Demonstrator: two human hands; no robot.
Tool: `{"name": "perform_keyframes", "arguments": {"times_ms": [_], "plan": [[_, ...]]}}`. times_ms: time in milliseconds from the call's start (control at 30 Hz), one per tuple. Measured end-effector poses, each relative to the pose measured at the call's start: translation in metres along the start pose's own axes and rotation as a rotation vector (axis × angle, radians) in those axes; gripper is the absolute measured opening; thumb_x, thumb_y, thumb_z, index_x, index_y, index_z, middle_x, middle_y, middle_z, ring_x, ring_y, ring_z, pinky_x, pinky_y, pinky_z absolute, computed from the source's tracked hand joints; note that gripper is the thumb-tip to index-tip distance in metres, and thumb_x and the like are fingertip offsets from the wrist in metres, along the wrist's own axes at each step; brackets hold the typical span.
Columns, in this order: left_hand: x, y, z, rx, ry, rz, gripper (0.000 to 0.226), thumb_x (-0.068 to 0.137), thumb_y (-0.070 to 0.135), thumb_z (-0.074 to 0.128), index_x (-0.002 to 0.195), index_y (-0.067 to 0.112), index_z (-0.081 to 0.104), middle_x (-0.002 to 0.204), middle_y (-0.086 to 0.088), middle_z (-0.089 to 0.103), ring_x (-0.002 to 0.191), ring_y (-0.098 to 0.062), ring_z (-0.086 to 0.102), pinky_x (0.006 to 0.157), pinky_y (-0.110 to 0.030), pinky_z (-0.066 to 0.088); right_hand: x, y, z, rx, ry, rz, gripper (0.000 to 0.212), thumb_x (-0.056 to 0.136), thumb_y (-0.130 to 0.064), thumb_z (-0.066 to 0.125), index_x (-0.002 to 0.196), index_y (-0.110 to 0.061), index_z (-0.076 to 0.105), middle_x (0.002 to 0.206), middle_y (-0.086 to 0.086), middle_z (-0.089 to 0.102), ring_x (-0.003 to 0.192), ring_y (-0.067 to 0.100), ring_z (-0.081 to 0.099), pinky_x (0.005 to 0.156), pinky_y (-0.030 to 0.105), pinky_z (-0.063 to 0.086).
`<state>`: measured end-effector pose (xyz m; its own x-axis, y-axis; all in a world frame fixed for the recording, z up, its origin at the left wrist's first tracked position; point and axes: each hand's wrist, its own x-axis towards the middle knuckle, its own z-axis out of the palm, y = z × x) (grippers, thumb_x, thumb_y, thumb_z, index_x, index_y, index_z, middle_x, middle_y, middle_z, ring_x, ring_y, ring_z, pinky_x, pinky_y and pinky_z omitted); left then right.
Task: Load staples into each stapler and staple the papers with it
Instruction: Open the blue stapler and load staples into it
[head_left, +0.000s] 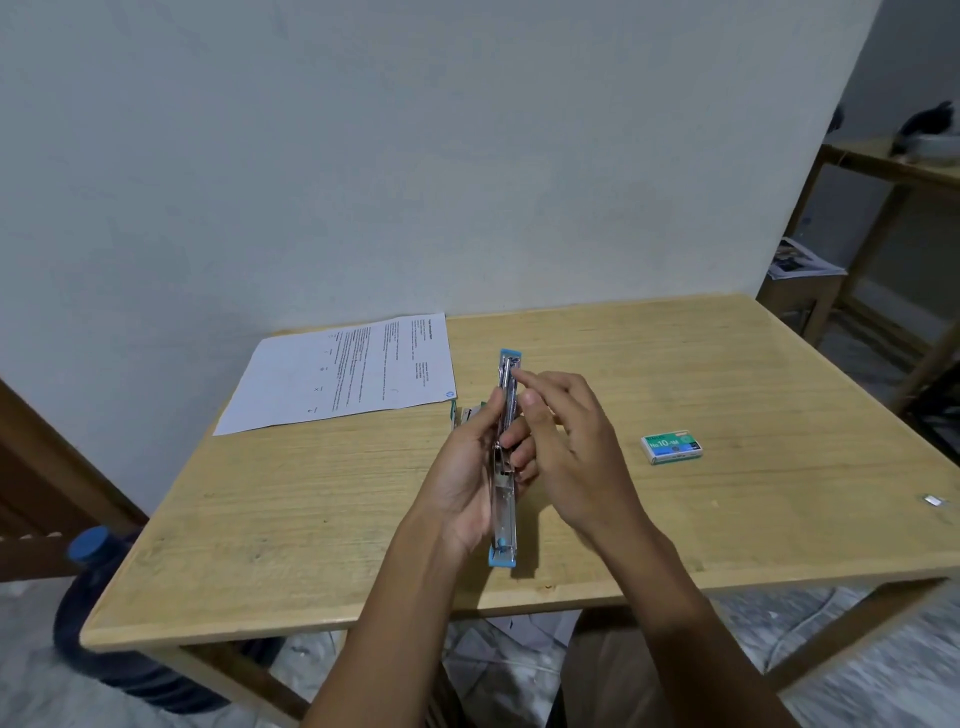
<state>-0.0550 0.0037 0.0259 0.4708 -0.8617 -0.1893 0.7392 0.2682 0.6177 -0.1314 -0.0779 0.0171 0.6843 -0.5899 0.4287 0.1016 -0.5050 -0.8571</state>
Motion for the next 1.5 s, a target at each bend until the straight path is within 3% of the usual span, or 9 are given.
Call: {"name": "perform_keyframes", "arguments": {"times_ms": [167,400,533,667,800,933,1133,1333,1500], "plan": [[0.0,0.0,0.002,0.254,0.114,0.052,0.03,0.102,0.035,0.047,0.086,0.012,0.057,0.055,0.002,0.036,0.042,-0.01,0.038,0.043,-0.021,0.034,0.003,-0.008,0.006,0.592,0.233,0.411,0.028,0.106,-0.024,0.041,0.11,-0.022,0.069,0.12,0.007,0.068,0.106,0.013,0.066,0.09,0.029,0.053],[0.0,0.004,0.016,1.557,0.164,0.365,0.024,0.1,0.033,0.053,0.088,0.021,0.07,0.07,0.012,0.057,0.066,-0.001,0.054,0.058,-0.011,0.036,0.011,-0.017,0.021,1.475,0.356,0.97,0.033,0.104,-0.022,0.036,0.102,-0.008,0.067,0.091,0.013,0.072,0.081,0.022,0.071,0.083,0.033,0.054],[0.007,0.01,0.017,1.662,0.208,0.544,0.032,0.1,0.037,0.05,0.081,0.015,0.065,0.076,0.005,0.054,0.075,-0.008,0.054,0.071,-0.028,0.044,0.011,-0.024,0.018,1.419,0.463,1.034,0.036,0.106,-0.018,0.037,0.101,-0.004,0.07,0.077,0.008,0.073,0.066,0.019,0.072,0.083,0.033,0.055],[0.008,0.012,0.021,1.453,0.198,0.46,0.033,0.099,0.032,0.055,0.074,0.015,0.068,0.061,0.01,0.057,0.057,-0.002,0.05,0.059,-0.021,0.041,0.012,-0.024,0.016,1.508,0.527,1.003,0.037,0.107,-0.015,0.032,0.124,-0.002,0.062,0.117,0.013,0.068,0.112,0.028,0.065,0.105,0.037,0.047],[0.009,0.021,0.016,0.89,0.325,0.27,0.033,0.099,0.04,0.054,0.088,0.014,0.07,0.066,0.003,0.05,0.047,-0.011,0.041,0.049,-0.021,0.034,0.019,-0.007,0.011,1.726,0.555,0.929,0.035,0.105,-0.018,0.032,0.094,-0.003,0.062,0.079,0.01,0.063,0.069,0.017,0.061,0.069,0.028,0.054],[0.004,0.015,0.01,0.673,0.247,0.098,0.038,0.102,0.04,0.048,0.101,0.007,0.066,0.062,-0.002,0.047,0.042,-0.014,0.035,0.048,-0.026,0.029,0.023,0.007,-0.007,1.211,0.323,0.851,0.031,0.103,-0.028,0.038,0.085,-0.014,0.058,0.052,-0.007,0.035,0.035,0.005,0.024,0.033,0.019,0.019],[-0.001,-0.005,0.007,1.055,0.299,0.084,0.037,0.099,0.042,0.051,0.087,0.014,0.071,0.06,-0.004,0.045,0.041,-0.015,0.037,0.043,-0.022,0.03,0.049,0.03,-0.044,-0.185,0.037,0.45,0.037,0.101,-0.038,0.041,0.076,-0.026,0.065,0.079,-0.002,0.064,0.078,0.017,0.061,0.074,0.034,0.045],[0.001,-0.028,0.002,1.408,0.33,0.176,0.048,0.099,0.041,0.051,0.078,0.0,0.066,0.057,0.0,0.043,0.049,-0.012,0.037,0.048,-0.026,0.029,0.074,0.056,-0.057,-0.41,-0.376,0.422,0.039,0.105,-0.037,0.035,0.094,-0.018,0.068,0.114,0.001,0.067,0.108,0.019,0.059,0.088,0.031,0.04],[0.006,-0.039,0.0,1.546,0.359,0.185,0.048,0.099,0.041,0.05,0.079,0.001,0.066,0.064,-0.005,0.055,0.056,-0.017,0.047,0.05,-0.028,0.032,0.075,0.062,-0.064,-0.323,-0.452,0.428,0.033,0.103,-0.029,0.037,0.086,-0.023,0.064,0.086,-0.005,0.062,0.088,0.016,0.058,0.083,0.032,0.046]]}}
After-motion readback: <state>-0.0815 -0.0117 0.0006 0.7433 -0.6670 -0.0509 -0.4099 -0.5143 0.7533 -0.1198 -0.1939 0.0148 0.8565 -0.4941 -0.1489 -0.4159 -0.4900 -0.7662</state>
